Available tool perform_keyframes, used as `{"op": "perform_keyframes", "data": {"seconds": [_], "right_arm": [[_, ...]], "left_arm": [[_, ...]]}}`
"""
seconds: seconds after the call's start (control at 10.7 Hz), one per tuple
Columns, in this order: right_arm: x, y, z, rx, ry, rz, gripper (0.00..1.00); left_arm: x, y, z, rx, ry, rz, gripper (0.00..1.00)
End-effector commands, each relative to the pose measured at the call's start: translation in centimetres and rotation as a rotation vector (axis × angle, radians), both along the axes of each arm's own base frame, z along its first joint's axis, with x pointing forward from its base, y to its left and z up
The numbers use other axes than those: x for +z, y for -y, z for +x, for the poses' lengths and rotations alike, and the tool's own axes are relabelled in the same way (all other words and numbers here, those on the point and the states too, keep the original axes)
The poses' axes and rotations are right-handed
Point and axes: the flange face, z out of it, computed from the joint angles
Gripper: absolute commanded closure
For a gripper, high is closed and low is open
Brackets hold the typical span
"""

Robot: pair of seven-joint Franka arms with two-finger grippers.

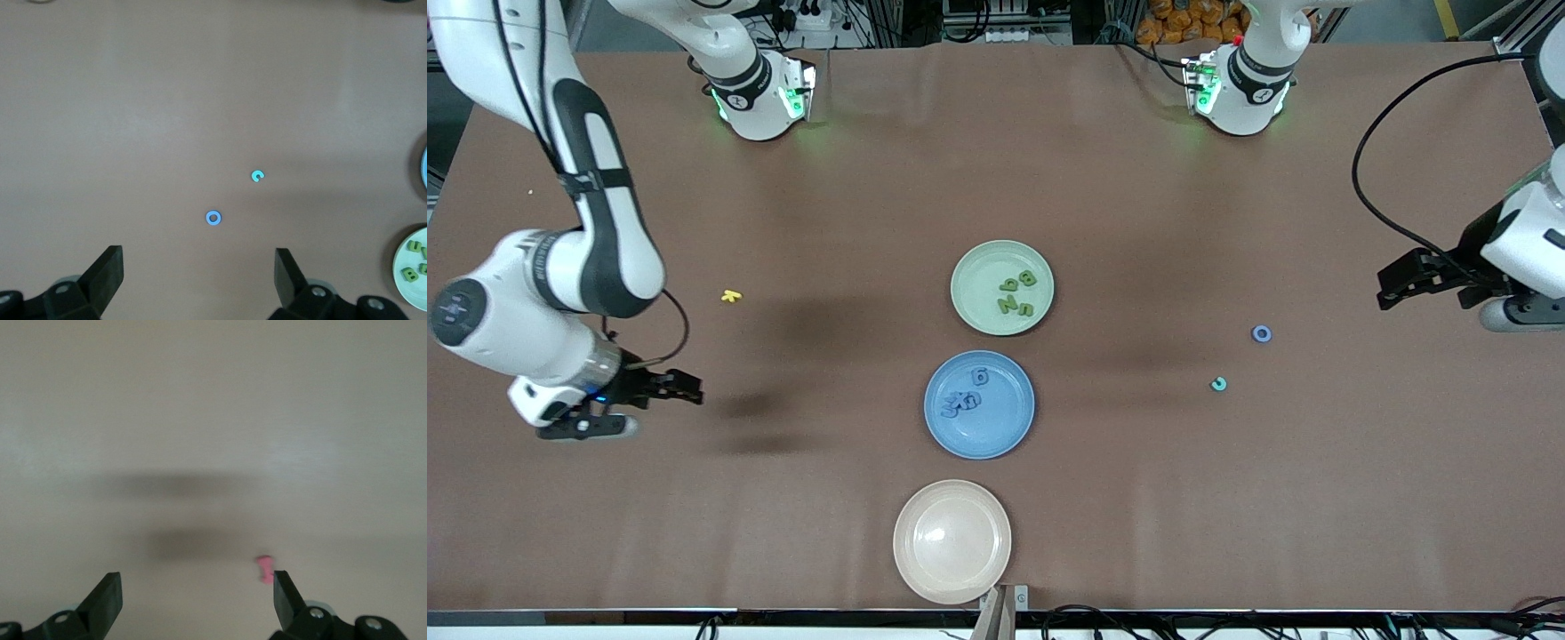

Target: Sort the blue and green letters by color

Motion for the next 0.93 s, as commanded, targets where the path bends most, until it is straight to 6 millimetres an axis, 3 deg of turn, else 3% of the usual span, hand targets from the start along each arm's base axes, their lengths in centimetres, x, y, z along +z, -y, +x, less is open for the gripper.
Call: {"op": "perform_keyframes", "data": {"seconds": [0.0,0.19,0.37,0.47,0.84], "right_arm": [[6.2,3.5,-2.6,-0.046,0.035,0.0,0.0],[10.7,5.3,-3.6,-0.076,0.057,0.004,0.0],[15.2,6.9,-3.9,-0.086,0.01,0.013,0.0],[17.5,7.4,-4.1,-0.078,-0.006,-0.009,0.0],[26.8,6.4,-6.9,-0.116,-0.017,-0.094,0.0]], "left_arm": [[1.0,-1.3,-0.3,0.003,0.007,0.03,0.0],[1.7,-1.8,-0.7,0.011,0.016,0.034,0.0],[2.8,0.3,-2.3,-0.013,0.016,0.074,0.0],[3.3,-0.3,-2.5,-0.003,0.025,0.077,0.0],[4.4,-0.8,-3.0,-0.003,0.04,0.065,0.0]]}}
